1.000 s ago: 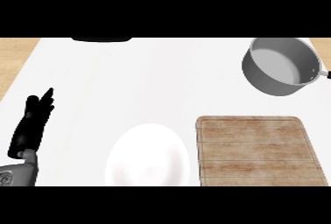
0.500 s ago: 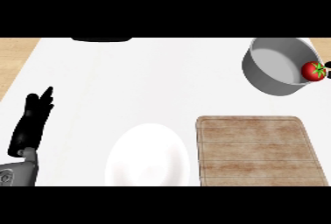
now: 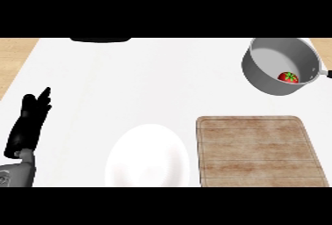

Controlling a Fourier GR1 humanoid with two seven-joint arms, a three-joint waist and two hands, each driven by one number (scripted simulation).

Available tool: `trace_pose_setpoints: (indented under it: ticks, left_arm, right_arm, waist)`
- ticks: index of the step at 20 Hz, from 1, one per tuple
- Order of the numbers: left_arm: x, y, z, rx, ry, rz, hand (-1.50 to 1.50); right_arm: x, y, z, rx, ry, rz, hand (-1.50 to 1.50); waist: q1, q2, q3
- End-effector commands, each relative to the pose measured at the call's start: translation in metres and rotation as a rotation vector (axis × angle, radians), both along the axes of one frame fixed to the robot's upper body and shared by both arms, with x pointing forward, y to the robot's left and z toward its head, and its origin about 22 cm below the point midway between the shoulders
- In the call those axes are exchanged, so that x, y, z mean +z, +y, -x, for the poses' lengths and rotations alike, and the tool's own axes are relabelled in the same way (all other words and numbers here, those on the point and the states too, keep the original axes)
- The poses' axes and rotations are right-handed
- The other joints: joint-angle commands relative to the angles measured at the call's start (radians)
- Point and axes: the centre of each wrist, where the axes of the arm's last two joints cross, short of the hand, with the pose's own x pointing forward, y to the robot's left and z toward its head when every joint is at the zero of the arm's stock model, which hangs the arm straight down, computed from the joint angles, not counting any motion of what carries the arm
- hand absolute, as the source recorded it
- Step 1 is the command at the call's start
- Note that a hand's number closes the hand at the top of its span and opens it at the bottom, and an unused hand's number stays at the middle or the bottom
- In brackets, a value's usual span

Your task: Pick the tomato from the cutting board and place it in the pot

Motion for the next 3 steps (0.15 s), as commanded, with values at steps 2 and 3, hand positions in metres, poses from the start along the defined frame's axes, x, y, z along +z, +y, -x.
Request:
trace_pose_setpoints:
  ticks: [2, 3]
  left_arm:
    - [0.008, 0.011, 0.004, -0.003, 0.007, -0.013, 0.0]
    - [-0.012, -0.008, 0.008, -0.015, 0.0, 0.008, 0.0]
  right_arm:
    - [0.007, -0.042, 0.028, -0.112, -0.1, -0.109, -1.5]
    - [0.008, -0.052, 0.035, -0.147, -0.13, -0.1, -1.5]
  waist:
    - [0.003, 0.0, 0.0]
    - [0.01, 0.005, 0.001]
